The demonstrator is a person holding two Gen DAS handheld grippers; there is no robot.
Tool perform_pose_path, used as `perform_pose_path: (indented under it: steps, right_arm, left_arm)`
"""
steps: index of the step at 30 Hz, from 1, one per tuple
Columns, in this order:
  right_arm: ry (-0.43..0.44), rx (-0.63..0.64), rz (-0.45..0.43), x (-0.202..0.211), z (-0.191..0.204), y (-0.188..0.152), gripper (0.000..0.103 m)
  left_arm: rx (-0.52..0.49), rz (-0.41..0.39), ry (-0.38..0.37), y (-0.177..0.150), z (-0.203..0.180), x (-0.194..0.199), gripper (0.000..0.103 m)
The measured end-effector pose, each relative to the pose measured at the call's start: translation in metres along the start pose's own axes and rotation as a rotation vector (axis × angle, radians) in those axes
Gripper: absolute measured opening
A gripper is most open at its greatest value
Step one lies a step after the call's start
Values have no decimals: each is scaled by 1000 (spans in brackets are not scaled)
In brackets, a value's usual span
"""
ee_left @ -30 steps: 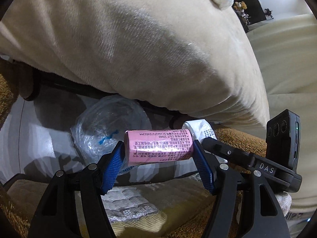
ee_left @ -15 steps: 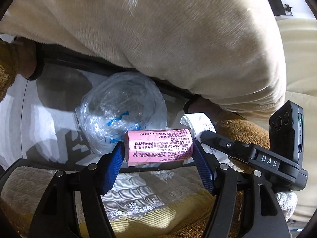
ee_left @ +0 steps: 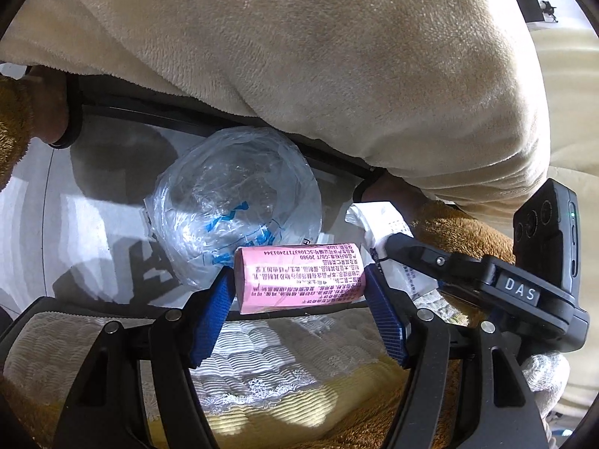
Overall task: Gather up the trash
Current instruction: 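Open both tools to drop the can and packet into the clear bag, then raise both tools back over the trash pile on the bed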
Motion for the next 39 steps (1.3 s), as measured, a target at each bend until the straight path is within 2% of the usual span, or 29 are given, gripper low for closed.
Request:
perform_pose_path:
  steps: [1,3,14,23,30,39]
  right_arm:
    - [-3,-1,-3,1,0,0,41]
    - [0,-3,-6,1,0,0,43]
    - [3,5,-20,4,2,1,45]
    - [7,24,-56,16,4,2,45]
    - [21,56,-112,35,16,-3,45]
    - [3,166,-223,77,41,-11,45]
  left_arm:
    - [5,-3,2,1,1,1,76]
    - [13,-7,-2,2,1,2,78]
    - [4,-14,-8,1,2,3,78]
    - [-19,-59,-45,2,-4,18,78]
    - [-64,-134,-77,-1,-10,43,78]
    - [-172,-303,-106,-2,-32,96,78]
Point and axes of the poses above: each gripper's, at about its wrist camera, not at the fingertips, and x roughly against the way its jaws point, z to its left, y to its top, the point moved 8 cm from there along -x, roughly the way its jaws point, and after that the axes turned 13 degrees about x, right-handed, at the moved point
